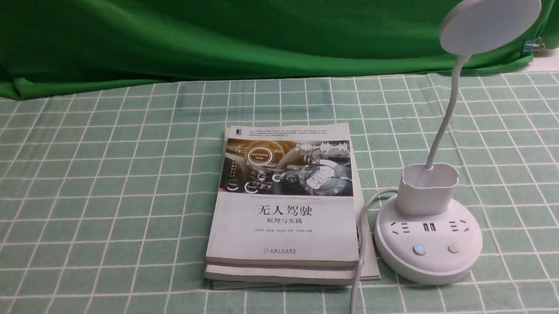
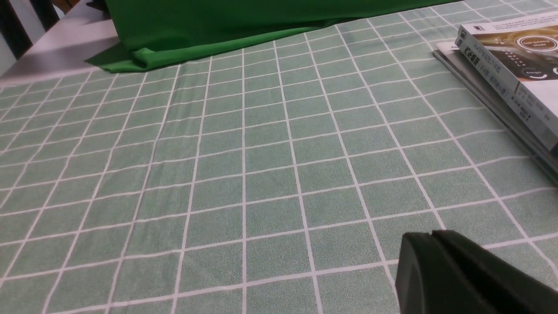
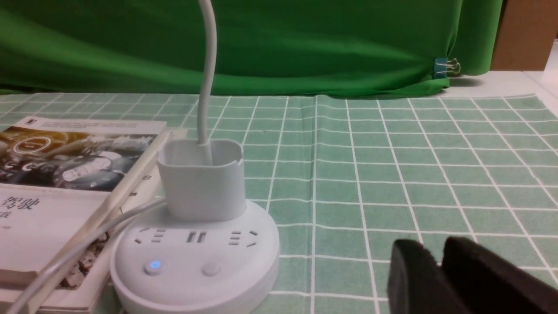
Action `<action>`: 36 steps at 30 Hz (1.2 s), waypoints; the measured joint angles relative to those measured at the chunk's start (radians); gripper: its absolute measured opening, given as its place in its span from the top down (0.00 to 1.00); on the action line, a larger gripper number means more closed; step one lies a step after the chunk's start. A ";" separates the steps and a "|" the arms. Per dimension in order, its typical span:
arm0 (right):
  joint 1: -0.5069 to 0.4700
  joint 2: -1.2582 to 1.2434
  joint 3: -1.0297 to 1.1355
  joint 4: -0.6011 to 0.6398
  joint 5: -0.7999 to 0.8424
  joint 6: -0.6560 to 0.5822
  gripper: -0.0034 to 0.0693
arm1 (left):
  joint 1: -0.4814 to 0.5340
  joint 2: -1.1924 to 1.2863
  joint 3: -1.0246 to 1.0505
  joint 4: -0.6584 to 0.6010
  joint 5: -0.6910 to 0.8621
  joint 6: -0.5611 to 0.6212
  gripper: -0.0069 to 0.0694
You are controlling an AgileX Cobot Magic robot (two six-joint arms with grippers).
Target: Turn off the desk lamp on the blue coffee tablecloth by hand.
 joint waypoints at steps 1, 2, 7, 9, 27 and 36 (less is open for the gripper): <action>0.000 0.000 0.000 0.000 0.000 0.000 0.79 | 0.000 0.000 0.000 0.000 0.000 0.000 0.91; 0.000 0.000 0.000 0.000 0.000 0.000 0.78 | 0.000 0.000 0.000 0.000 0.000 0.000 0.91; 0.000 0.000 0.000 0.000 0.000 0.000 0.77 | 0.000 0.000 0.000 0.000 0.000 0.000 0.91; 0.000 0.000 0.000 0.000 0.000 0.000 0.77 | 0.000 0.000 0.000 0.000 0.000 0.000 0.91; 0.000 0.000 0.000 0.000 0.000 0.000 0.72 | 0.000 0.000 0.000 0.000 0.000 0.000 0.91; 0.000 0.000 0.000 0.000 0.000 0.000 0.70 | 0.000 0.000 0.000 0.000 0.000 0.000 0.91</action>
